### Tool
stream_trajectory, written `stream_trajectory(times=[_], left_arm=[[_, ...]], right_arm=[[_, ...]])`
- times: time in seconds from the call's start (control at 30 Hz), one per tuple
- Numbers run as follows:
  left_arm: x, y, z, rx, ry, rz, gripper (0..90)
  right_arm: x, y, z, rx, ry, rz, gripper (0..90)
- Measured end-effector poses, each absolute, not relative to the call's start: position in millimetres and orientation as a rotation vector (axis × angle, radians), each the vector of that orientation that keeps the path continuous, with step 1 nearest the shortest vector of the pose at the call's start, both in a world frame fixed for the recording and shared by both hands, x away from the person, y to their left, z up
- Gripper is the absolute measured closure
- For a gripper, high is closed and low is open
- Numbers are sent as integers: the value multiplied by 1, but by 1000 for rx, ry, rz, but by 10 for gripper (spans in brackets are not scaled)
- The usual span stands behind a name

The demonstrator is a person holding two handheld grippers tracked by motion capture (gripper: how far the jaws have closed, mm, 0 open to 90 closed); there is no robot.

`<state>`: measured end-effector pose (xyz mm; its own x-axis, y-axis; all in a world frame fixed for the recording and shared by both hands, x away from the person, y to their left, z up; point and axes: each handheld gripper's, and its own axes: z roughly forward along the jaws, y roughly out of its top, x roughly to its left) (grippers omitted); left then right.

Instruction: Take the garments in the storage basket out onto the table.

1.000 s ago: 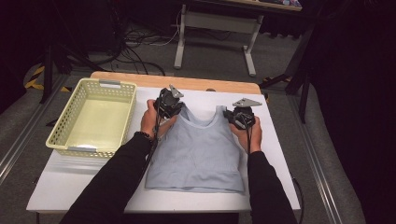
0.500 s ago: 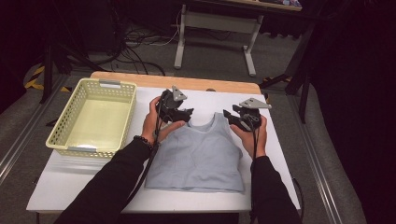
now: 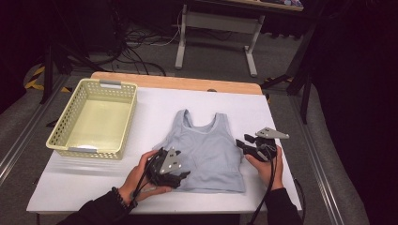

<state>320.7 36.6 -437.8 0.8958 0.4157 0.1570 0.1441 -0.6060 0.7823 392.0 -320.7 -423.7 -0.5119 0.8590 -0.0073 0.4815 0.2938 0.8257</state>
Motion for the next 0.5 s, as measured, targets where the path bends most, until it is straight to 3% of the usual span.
stream_trajectory(times=[0.3, 0.5], left_arm=[[303, 46, -468, 2317, 335, 264, 429], [308, 48, -469, 2303, 351, 250, 591]], right_arm=[[368, -322, -423, 1155, 2160, 1075, 537], [372, -320, -447, 1185, 2278, 973, 584]])
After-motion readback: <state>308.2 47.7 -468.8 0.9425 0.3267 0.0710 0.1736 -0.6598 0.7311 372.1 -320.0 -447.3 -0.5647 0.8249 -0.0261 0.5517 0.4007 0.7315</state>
